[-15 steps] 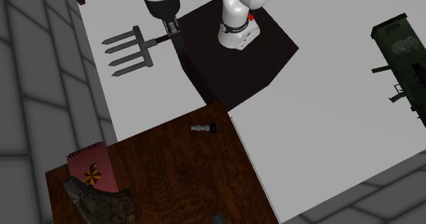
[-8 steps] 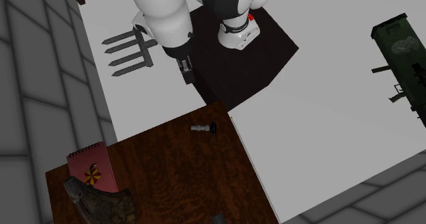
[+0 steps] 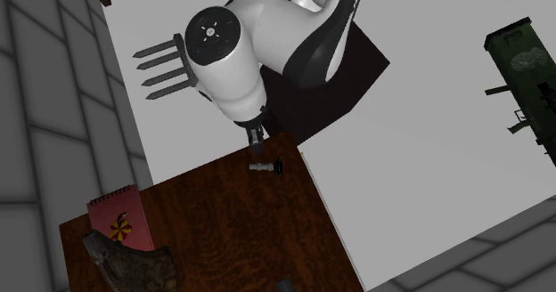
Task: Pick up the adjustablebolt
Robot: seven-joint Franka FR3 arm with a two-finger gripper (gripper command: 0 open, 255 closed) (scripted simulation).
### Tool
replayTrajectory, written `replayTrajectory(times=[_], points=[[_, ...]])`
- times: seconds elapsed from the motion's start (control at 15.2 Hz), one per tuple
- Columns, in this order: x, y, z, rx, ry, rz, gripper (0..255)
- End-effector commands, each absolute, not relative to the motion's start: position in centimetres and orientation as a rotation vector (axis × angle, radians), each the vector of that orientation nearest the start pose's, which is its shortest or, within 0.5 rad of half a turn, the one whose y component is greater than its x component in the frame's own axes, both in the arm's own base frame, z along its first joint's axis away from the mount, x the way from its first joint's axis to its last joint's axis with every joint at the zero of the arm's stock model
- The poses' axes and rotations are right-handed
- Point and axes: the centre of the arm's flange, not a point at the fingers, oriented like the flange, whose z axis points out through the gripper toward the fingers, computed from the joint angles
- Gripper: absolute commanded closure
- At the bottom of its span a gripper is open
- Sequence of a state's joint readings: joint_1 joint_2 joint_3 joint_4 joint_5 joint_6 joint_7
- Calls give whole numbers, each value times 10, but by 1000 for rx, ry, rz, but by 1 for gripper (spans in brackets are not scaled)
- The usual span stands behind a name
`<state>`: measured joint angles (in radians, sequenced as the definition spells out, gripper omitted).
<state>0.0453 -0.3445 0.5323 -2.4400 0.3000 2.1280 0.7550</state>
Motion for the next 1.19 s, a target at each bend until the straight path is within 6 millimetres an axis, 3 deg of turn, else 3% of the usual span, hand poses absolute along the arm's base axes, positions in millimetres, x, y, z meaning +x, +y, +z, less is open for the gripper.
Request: replayTrajectory(times=[0.0,0.4,0.99,1.06,1.12], points=[[366,277,396,-3015,592,85,0],[389,336,354,-2994,685,115,0],[389,336,314,-2994,685,115,0],[389,337,315,-2994,685,115,255],[389,337,314,-2994,685,115,255]])
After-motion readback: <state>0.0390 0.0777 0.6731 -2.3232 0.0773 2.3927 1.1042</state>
